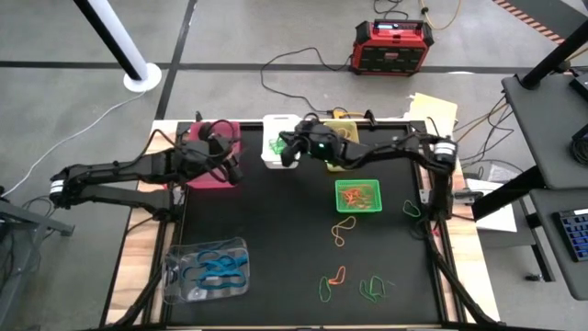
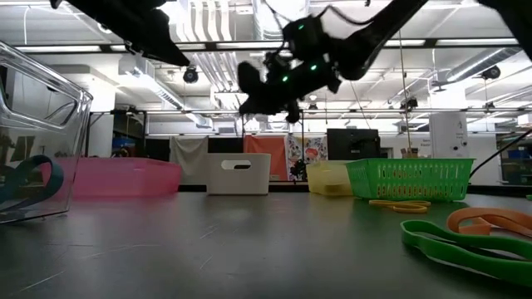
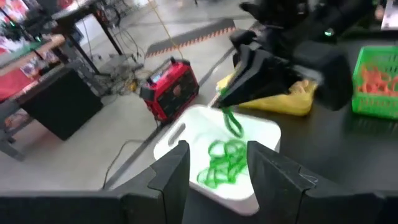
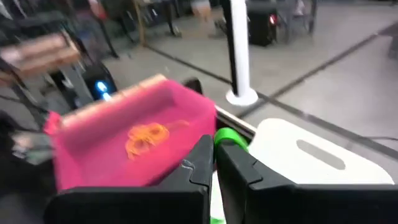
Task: Sort rubber bands into baskets
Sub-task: Put the green rubber band into the white bin
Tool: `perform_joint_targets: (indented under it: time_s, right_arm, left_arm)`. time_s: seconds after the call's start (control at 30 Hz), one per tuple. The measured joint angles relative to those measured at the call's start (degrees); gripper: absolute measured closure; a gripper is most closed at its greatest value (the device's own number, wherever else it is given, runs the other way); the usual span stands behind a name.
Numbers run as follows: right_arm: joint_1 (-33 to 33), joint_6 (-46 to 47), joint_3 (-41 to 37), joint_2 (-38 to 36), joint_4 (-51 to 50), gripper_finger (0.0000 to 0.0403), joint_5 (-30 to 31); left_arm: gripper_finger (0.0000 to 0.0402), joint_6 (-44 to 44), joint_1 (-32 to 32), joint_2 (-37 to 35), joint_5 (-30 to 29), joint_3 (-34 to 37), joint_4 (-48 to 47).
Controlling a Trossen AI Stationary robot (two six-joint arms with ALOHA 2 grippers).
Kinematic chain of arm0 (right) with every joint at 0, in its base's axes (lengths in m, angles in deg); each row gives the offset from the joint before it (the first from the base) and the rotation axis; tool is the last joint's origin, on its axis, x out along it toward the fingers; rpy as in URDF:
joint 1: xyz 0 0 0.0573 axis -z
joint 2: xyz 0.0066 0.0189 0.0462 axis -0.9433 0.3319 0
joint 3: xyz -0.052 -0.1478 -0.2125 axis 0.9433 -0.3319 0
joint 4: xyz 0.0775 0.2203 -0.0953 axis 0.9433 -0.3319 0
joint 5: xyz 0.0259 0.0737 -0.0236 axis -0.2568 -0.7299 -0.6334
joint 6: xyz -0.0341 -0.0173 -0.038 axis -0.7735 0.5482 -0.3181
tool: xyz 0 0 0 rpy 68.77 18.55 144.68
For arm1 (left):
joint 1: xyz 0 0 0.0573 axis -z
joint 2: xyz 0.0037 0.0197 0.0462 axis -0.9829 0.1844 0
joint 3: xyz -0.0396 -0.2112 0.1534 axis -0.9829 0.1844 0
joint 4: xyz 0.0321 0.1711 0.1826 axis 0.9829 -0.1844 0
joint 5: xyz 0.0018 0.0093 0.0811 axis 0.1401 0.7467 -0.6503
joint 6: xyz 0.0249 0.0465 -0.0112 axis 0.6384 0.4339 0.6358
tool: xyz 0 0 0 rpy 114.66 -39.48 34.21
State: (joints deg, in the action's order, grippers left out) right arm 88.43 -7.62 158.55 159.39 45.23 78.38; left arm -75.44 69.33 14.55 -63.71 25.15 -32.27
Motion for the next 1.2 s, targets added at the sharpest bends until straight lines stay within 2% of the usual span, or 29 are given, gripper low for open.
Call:
perform_joint_targets:
  time_s: [0.27,0.4,0.67,0.87,1.0,1.13,1.2]
  right_arm:
    - [1.02,-0.86,12.3,7.26,-13.99,0.039,1.64]
    - [1.43,-1.66,17.84,9.43,-20.99,0.0364,2.28]
    - [1.72,-2.07,19.0,8.1,-26.41,0.0283,2.38]
    - [1.67,-3.19,19.0,4.44,-33.84,0.0247,2.14]
    - [1.03,-4.1,18.98,0.39,-43.83,0.0238,-2.95]
    - [-0.96,-5.14,19.06,-4.54,-59.89,0.0237,-13.84]
    - [-2.62,-3.76,19.0,-6.72,-70.6,0.0238,-17.14]
  left_arm:
    - [0.0258,-3.12,0.2,0.17,0.09,0.14,-4.92]
    - [0.0258,-3.2,0.26,0.11,0.09,0.26,-4.92]
    - [0.0258,-3.72,0.26,0.15,0.09,0.35,-4.9]
    - [0.0258,-4.16,0.26,0.17,0.12,0.35,-4.61]
    - [0.0258,-4.7,0.26,0.17,1.97,0.35,-4.66]
    - [0.0258,-4.75,0.31,0.32,6.23,0.41,-4.25]
    - [0.0258,-4.69,0.37,0.58,7.27,0.48,-2.97]
